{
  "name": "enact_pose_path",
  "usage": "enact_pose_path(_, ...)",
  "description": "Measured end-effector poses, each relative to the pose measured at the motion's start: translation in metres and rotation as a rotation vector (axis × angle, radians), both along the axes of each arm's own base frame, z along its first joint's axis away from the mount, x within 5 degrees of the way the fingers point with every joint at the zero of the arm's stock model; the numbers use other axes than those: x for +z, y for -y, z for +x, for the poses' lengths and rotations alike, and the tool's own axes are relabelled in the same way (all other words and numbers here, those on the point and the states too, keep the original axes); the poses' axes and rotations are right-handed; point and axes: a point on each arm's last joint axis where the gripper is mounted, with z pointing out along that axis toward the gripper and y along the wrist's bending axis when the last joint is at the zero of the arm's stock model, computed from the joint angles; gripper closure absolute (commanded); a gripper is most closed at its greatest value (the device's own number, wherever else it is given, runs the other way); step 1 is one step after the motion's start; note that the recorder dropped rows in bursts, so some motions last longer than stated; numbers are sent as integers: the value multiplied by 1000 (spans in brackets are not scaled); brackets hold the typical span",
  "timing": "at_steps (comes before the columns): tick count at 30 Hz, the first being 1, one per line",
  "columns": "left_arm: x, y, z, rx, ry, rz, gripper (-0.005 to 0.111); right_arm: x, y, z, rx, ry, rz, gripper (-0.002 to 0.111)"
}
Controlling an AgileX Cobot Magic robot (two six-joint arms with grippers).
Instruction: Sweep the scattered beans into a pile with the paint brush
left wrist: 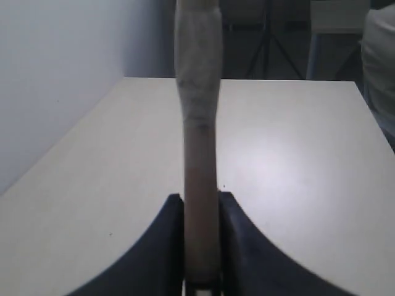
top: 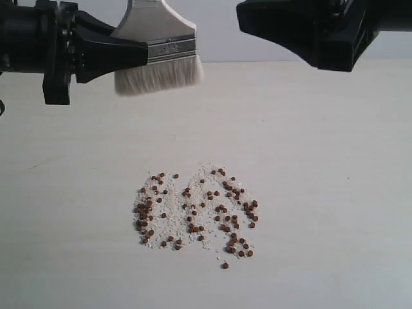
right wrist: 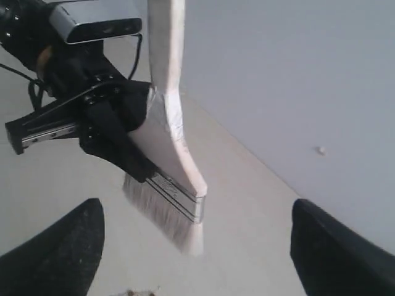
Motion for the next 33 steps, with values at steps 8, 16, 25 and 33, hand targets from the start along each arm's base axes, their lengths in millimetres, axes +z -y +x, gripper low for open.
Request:
enact_pose_path(8, -30, -2, 8, -47, -25, 78, 107, -31, -22, 25, 206, 9, 100, 33)
enact_pose_path(16, -36, 11, 10, -65, 2, 42, 107, -64, -39, 64, 287, -107, 125, 33)
enact_pose_path(25, -34, 26, 2, -114, 6, 37, 107, -55, -44, 68, 351, -81, 165, 41)
enact_pose_path(33, -32, 38, -6, -138, -3, 12, 107, -54, -44, 67, 352, -101, 177, 42)
